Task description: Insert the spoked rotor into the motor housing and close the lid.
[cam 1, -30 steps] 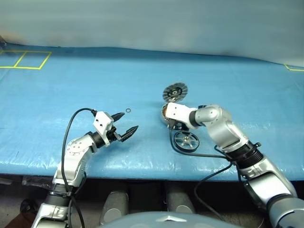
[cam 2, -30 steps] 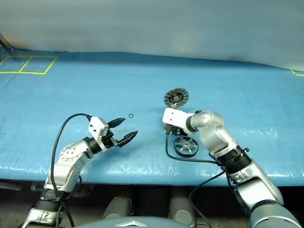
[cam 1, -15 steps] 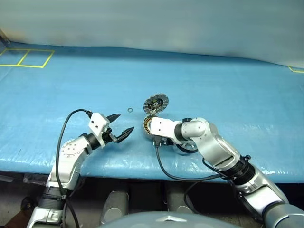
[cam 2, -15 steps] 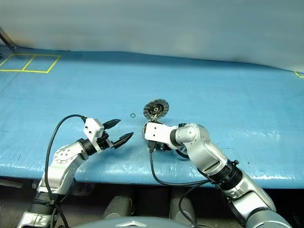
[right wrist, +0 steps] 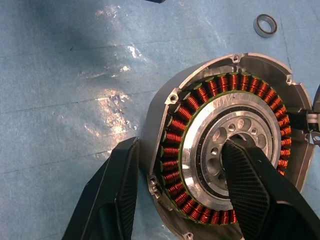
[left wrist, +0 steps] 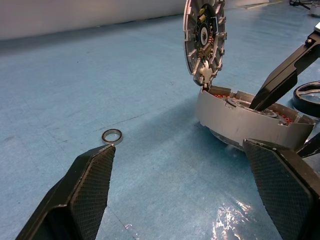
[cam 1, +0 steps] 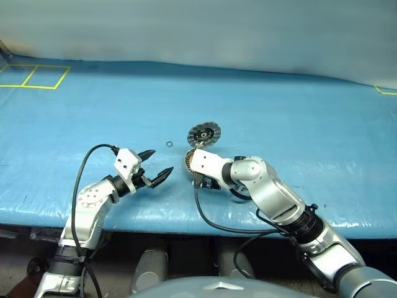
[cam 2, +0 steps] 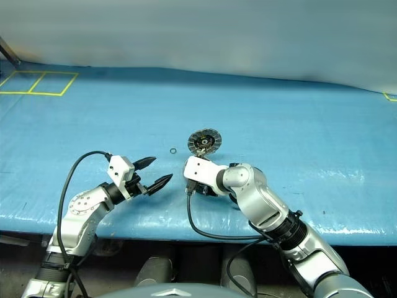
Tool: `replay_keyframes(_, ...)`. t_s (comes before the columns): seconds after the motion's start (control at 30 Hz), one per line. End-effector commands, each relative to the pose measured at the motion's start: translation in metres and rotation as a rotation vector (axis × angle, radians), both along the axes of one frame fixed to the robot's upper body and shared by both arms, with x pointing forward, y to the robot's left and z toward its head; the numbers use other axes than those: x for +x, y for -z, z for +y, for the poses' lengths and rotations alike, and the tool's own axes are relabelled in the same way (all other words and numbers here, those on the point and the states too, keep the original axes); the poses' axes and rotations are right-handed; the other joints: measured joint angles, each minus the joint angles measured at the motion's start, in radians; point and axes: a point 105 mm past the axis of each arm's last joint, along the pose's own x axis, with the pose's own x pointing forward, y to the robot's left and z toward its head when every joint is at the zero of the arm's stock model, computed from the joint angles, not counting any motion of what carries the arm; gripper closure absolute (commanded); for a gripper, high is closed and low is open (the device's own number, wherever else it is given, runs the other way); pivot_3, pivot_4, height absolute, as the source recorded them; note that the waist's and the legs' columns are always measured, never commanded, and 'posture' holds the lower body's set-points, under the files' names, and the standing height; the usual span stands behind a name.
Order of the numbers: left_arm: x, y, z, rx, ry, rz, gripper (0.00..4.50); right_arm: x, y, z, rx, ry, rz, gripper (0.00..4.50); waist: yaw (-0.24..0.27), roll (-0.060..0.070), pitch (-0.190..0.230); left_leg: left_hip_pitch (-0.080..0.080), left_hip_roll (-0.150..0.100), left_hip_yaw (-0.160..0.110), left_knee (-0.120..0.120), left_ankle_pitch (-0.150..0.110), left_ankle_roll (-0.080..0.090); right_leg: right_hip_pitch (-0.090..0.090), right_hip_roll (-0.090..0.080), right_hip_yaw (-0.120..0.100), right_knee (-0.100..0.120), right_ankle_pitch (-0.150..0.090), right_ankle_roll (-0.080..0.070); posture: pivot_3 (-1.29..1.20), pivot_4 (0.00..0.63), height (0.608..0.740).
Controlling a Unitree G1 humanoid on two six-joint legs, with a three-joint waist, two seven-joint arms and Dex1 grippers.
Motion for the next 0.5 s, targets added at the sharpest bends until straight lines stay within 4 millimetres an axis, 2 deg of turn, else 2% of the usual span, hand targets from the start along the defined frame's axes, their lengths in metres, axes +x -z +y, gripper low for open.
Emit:
replay_keyframes(0.03,0.0,-0.013,-0.002,0.003,0.006,-0.058,0.0,0.001,-0.009,0.0,0.004,0.0,-0.041,2.33,0.001,0.0,0.0,0.0,0.0,0.0,0.0,0.0,0.0,0.0,0.0,0.0,0.0,0.0,0.0,0.0,0.15,0.74)
replay_keyframes(0.07,0.0,-0.013,-0.002,0.003,0.006,-0.057,0.0,0.0,-0.008,-0.001,0.001,-0.005,-0.037,2.33,0.001,0.0,0.0,0.0,0.0,0.0,0.0,0.0,0.0,0.0,0.0,0.0,0.0,0.0,0.0,0.0,0.15,0.74)
replay_keyframes(0.1,0.0,-0.013,-0.002,0.004,0.005,-0.057,0.0,-0.001,-0.007,-0.001,-0.001,-0.008,-0.035,1.77,0.002,0.0,0.0,0.0,0.0,0.0,0.0,0.0,0.0,0.0,0.0,0.0,0.0,0.0,0.0,0.0,0.15,0.74)
replay_keyframes(0.17,0.0,-0.013,-0.002,0.003,0.004,-0.057,0.0,-0.003,-0.006,0.0,-0.003,-0.013,-0.031,1.34,0.002,0.0,0.0,0.0,0.0,0.0,0.0,0.0,0.0,0.0,0.0,0.0,0.0,0.0,0.0,0.0,0.15,0.74)
replay_keyframes(0.3,-0.001,-0.012,-0.003,0.003,0.005,-0.053,0.0,-0.007,-0.014,0.006,0.061,-0.007,-0.023,0.03,0.0,0.0,0.0,0.0,0.0,0.0,0.0,0.0,0.0,0.0,0.0,0.0,0.0,0.0,0.0,0.0,0.15,0.74)
replay_keyframes(0.43,-0.001,-0.011,-0.005,0.001,0.015,-0.048,0.0,-0.012,-0.029,0.012,0.151,-0.014,-0.015,0.03,-0.001,0.0,0.0,0.0,0.0,0.0,0.0,0.0,0.0,0.0,0.0,0.0,0.0,0.0,0.0,0.0,0.15,0.74)
replay_keyframes(0.5,-0.001,-0.011,-0.008,-0.003,0.03,-0.048,0.0,-0.016,-0.042,0.016,0.23,-0.022,-0.011,0.03,-0.001,0.0,0.0,0.0,0.0,0.0,0.0,0.0,0.0,0.0,0.0,0.0,0.0,0.0,0.0,0.0,0.15,0.74)
